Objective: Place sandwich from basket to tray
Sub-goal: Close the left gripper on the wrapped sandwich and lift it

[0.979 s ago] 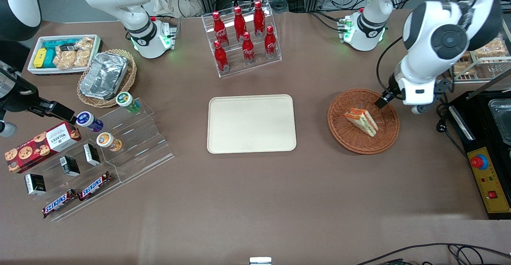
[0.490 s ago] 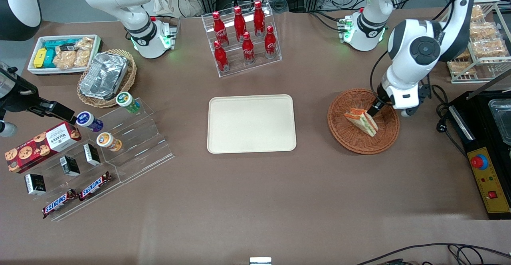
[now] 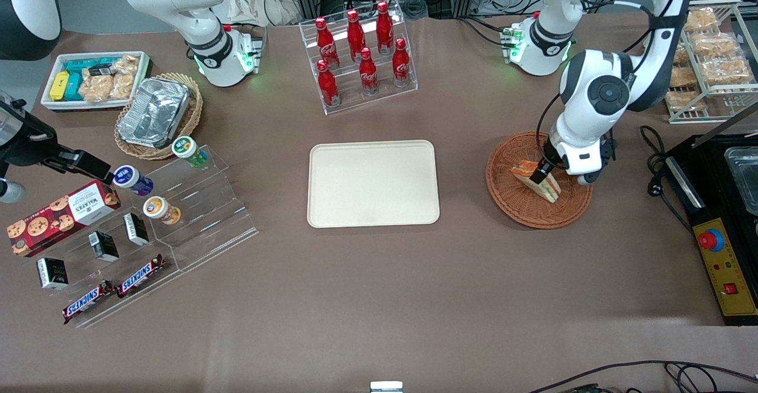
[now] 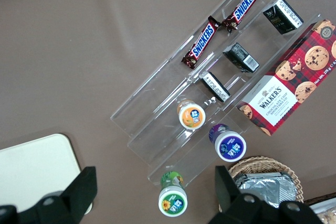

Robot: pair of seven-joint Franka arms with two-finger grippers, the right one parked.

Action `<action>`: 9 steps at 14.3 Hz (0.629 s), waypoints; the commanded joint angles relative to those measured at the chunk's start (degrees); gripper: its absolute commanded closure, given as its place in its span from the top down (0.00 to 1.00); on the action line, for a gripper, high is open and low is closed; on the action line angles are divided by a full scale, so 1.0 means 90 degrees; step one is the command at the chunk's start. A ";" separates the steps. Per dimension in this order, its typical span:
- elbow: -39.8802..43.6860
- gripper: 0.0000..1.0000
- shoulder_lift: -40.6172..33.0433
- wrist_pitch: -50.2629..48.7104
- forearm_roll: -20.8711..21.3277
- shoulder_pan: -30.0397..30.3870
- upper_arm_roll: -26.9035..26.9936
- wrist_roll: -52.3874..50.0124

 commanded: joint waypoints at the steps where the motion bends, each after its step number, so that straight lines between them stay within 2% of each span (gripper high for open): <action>1: 0.0036 1.00 0.0221 0.0275 0.0131 -0.0028 0.0037 -0.0157; 9: 0.0036 1.00 0.0729 0.0686 0.0404 -0.0008 0.0086 -0.0167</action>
